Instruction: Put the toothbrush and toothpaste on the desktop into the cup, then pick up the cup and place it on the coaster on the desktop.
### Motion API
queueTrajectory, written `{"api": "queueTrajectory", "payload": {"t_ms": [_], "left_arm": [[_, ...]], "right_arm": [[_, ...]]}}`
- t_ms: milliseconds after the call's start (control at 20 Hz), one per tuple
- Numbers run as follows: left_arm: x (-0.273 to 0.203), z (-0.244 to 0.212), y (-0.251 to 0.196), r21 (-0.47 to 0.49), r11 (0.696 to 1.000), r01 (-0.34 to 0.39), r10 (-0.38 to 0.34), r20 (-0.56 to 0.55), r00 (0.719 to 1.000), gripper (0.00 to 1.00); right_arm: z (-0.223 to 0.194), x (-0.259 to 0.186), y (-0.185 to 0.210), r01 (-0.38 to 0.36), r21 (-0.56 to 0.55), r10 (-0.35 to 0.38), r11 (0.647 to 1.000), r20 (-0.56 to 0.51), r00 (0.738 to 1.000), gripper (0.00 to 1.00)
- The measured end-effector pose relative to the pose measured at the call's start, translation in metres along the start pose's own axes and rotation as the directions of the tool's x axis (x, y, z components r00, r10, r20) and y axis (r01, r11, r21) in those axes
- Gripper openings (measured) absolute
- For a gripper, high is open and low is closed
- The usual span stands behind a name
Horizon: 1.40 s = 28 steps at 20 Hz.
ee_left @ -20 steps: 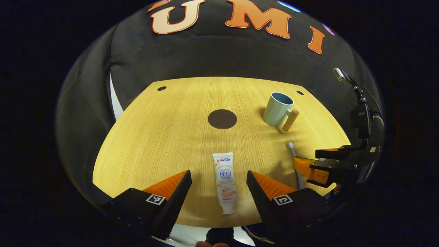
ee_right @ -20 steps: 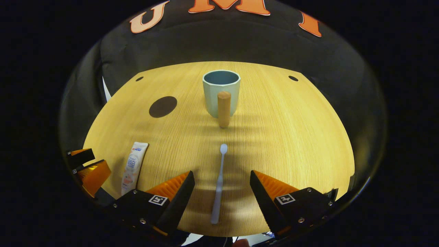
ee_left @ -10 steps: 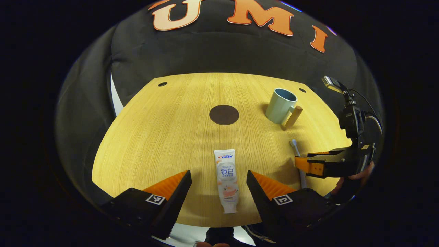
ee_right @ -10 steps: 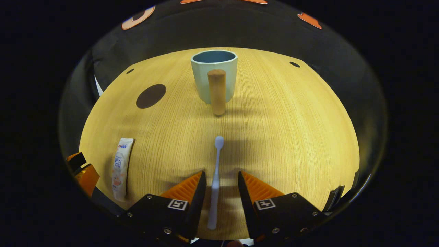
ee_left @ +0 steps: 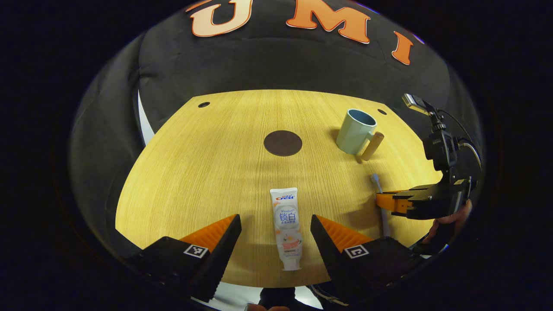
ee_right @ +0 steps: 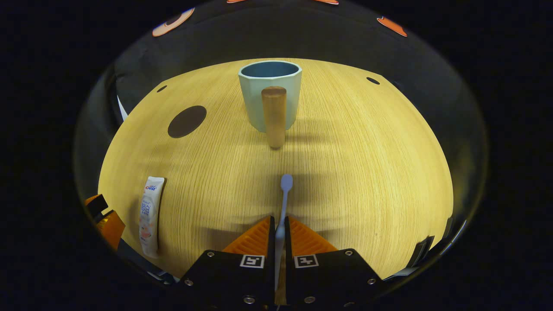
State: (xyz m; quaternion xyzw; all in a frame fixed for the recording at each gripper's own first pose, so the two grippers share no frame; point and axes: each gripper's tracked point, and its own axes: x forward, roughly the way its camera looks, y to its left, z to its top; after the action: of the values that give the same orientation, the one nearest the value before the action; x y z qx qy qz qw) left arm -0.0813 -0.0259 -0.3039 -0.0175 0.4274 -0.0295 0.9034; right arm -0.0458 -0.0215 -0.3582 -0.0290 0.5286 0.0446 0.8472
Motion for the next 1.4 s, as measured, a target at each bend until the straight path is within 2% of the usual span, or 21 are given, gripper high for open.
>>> {"api": "queueTrajectory", "payload": {"t_ms": [100, 250, 750, 950, 1100, 1150, 1200, 1400], "left_arm": [[0.004, -0.005, -0.002, -0.004, 1.000, 0.008, -0.008, -0.010, 1.000, 0.98], [0.013, -0.016, -0.006, -0.022, 1.000, 0.018, -0.019, -0.036, 0.999, 0.98], [0.053, -0.046, -0.010, -0.016, 1.000, 0.012, -0.013, -0.074, 0.997, 0.98], [0.064, -0.050, -0.010, -0.018, 1.000, 0.002, -0.004, -0.071, 0.997, 0.87], [0.074, -0.055, -0.009, -0.022, 1.000, -0.002, 0.001, -0.079, 0.997, 0.87], [0.075, -0.057, -0.008, -0.021, 1.000, -0.006, 0.004, -0.081, 0.997, 0.84], [0.079, -0.059, -0.008, -0.019, 1.000, -0.005, 0.003, -0.084, 0.996, 0.77], [0.092, -0.072, -0.009, -0.026, 1.000, 0.003, -0.006, -0.116, 0.993, 0.76]], "right_arm": [[0.001, -0.001, -0.002, -0.004, 0.003, 0.004, 1.000, -0.001, 1.000, 0.10], [0.000, -0.002, -0.003, -0.010, 0.016, 0.010, 1.000, -0.005, 1.000, 0.05], [0.015, -0.025, 0.003, -0.036, 0.031, 0.035, 0.999, 0.044, 0.998, 0.05], [0.020, -0.035, -0.001, -0.035, 0.042, 0.032, 0.999, 0.065, 0.997, 0.05], [0.024, -0.043, -0.005, -0.030, 0.055, 0.025, 0.998, 0.079, 0.997, 0.05], [0.025, -0.045, -0.006, -0.030, 0.059, 0.025, 0.998, 0.086, 0.996, 0.05], [0.027, -0.047, -0.007, -0.029, 0.063, 0.023, 0.998, 0.092, 0.996, 0.05], [0.034, -0.055, -0.007, -0.037, 0.067, 0.030, 0.997, 0.112, 0.993, 0.05]]}}
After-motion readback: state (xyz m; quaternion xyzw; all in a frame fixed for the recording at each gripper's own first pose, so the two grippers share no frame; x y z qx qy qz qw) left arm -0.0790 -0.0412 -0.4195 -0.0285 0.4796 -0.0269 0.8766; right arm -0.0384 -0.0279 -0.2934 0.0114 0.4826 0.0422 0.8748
